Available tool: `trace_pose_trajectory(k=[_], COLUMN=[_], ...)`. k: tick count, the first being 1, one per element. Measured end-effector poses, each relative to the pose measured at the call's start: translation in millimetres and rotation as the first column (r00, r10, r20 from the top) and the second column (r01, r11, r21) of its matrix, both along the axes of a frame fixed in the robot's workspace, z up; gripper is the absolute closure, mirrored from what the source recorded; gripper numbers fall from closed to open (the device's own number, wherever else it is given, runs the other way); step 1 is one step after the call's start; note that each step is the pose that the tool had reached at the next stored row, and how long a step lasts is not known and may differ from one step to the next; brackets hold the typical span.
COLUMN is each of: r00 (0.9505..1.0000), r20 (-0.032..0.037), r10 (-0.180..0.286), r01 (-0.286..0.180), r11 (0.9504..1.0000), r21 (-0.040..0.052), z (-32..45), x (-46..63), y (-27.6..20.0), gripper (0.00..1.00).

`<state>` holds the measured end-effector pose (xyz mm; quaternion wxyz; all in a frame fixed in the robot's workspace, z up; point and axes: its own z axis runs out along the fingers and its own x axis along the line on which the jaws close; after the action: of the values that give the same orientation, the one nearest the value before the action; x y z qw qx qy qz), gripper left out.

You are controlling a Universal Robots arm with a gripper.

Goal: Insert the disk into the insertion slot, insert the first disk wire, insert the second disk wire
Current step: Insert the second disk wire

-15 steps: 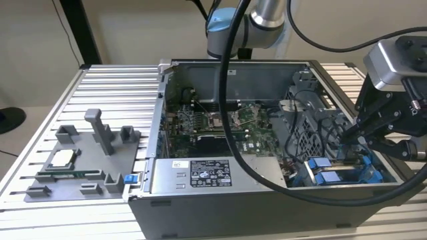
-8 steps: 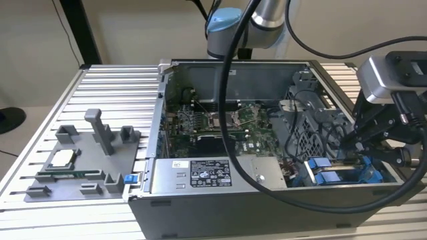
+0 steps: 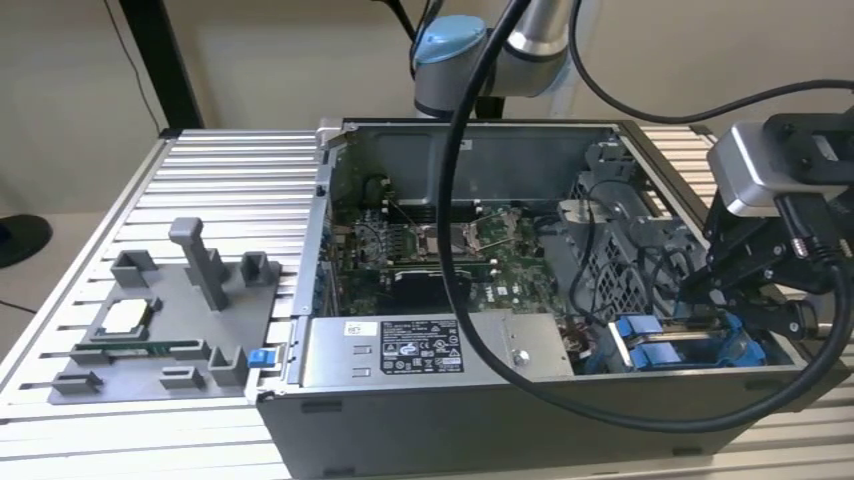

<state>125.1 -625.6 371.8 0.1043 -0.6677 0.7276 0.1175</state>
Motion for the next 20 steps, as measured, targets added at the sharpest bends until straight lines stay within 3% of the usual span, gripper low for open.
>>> trace_pose_trajectory(k=[11, 17, 20], r00=[1.0, 0.9999, 0.9998], r20=[0.0004, 0.0126, 0.0202], r10=[0.001, 0.005, 0.009], r01=[-0.001, -0.005, -0.009], r11=[1.0, 1.0, 0.9999], r21=[0.0, -0.0007, -0.0055], z=[-4.9, -13.8, -17.5], x=[1.0, 1.1, 1.1], y=[0.0, 0.6, 3.7], gripper=[1.0, 1.0, 1.0])
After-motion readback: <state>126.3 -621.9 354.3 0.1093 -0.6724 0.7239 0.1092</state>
